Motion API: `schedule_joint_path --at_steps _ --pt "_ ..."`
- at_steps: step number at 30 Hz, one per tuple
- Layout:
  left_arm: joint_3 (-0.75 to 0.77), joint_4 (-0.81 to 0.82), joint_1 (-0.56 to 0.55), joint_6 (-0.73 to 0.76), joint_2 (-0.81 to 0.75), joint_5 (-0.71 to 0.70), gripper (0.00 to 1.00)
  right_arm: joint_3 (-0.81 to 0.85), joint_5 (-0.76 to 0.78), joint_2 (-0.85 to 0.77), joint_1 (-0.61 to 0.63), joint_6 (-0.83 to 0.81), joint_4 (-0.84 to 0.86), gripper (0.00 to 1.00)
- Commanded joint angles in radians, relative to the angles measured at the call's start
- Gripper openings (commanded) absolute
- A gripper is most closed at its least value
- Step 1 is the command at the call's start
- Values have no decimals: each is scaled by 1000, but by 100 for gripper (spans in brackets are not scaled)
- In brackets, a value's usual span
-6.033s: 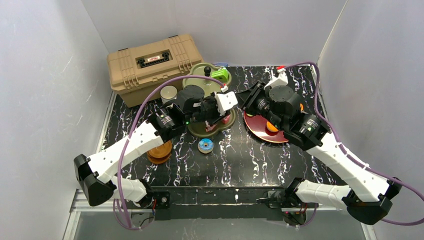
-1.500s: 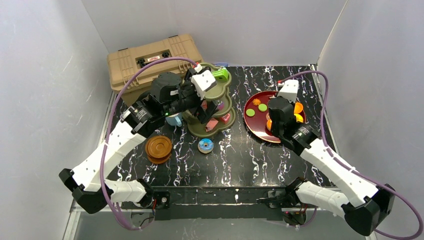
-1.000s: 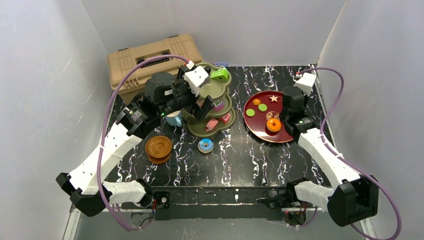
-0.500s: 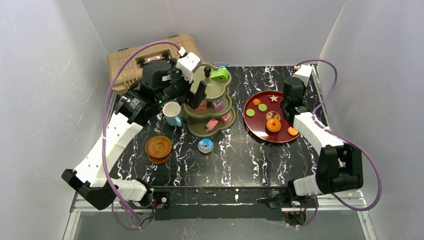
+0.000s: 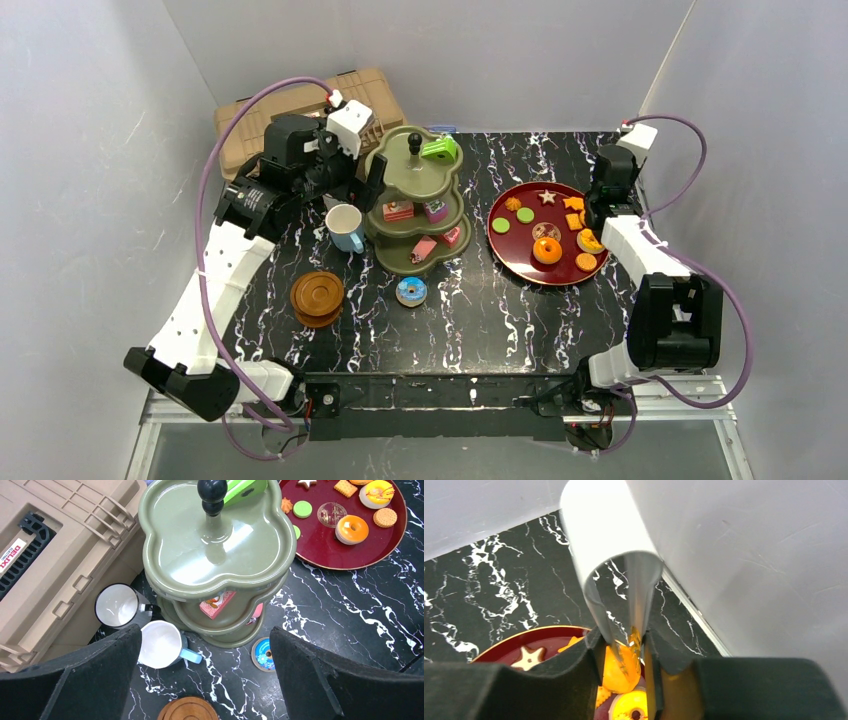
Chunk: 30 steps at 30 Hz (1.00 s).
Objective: Serve the afternoon tea
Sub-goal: Pick up the desert from the tray.
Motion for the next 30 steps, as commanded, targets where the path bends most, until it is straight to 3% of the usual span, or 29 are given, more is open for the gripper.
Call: schedule_joint_path --at_steps 1,22,30 --pt "4 -16 27 9 -34 42 98 52 -24 0 -34 21 74 41" --pt "4 7 52 -8 -38 76 98 -5 -164 -2 -127 117 86 47" --pt "1 9 58 -8 -45 82 98 -27 -137 -6 -133 118 82 47"
